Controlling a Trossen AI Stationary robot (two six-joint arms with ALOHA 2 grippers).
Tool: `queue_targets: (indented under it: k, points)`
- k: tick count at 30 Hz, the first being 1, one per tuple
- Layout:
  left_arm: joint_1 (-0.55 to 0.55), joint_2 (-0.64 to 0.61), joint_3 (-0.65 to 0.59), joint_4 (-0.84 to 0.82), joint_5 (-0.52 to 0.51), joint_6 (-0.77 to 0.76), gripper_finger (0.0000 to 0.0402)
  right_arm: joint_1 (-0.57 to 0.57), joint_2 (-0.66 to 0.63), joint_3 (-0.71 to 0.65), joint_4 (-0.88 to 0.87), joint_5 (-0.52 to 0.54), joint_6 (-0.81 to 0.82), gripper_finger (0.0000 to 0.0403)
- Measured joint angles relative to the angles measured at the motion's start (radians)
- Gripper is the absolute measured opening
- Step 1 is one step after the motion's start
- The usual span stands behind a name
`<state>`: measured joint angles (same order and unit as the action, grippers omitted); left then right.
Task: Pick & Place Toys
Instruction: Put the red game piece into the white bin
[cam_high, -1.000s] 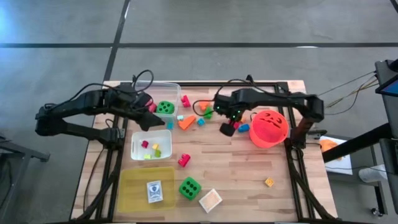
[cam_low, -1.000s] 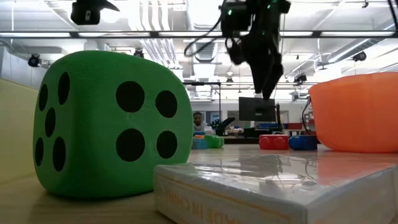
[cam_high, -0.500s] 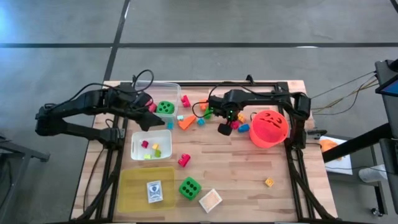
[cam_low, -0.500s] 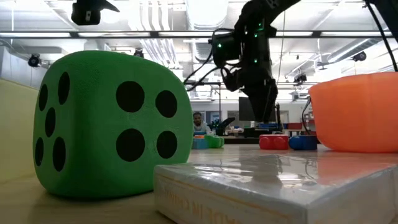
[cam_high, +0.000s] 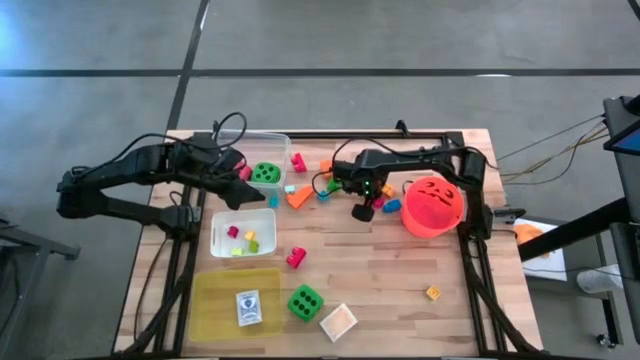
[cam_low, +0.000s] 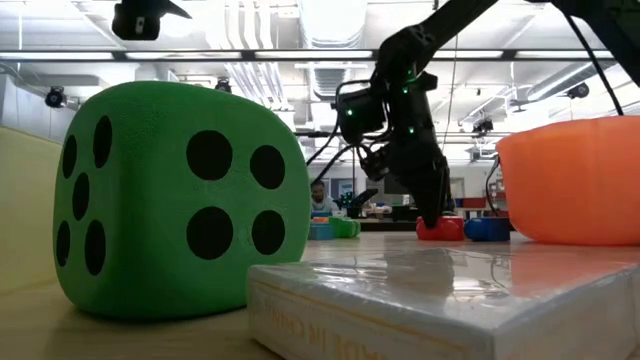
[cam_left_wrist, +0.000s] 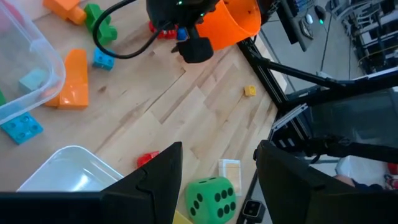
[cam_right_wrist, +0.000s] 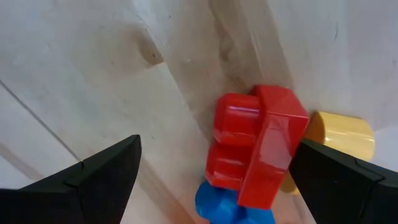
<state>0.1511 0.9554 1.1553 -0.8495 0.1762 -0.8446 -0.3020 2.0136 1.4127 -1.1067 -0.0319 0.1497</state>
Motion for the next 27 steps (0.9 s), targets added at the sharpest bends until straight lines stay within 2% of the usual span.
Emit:
queue_targets:
  k: [3, 5, 16, 27]
  points:
    - [0.000, 0.000, 0.000, 0.000, 0.000, -0.002, 0.0194, 0.003, -0.008, -0.018, 0.026, -0.001, 0.005, 0.0369]
    - [0.000, 0.000, 0.000, 0.000, 0.000, -0.002, 0.0194, 0.006, -0.014, -0.025, 0.026, -0.003, 0.005, 0.0346]
    - [0.000, 0.000, 0.000, 0.000, 0.000, -0.020, 0.0194, 0.010, -0.016, -0.057, 0.038, -0.004, 0.027, 0.0152]
    - [-0.002, 0.002, 0.000, 0.001, -0.004, -0.023, 0.0193, 0.042, -0.087, -0.061, 0.052, 0.008, 0.026, 0.0018]
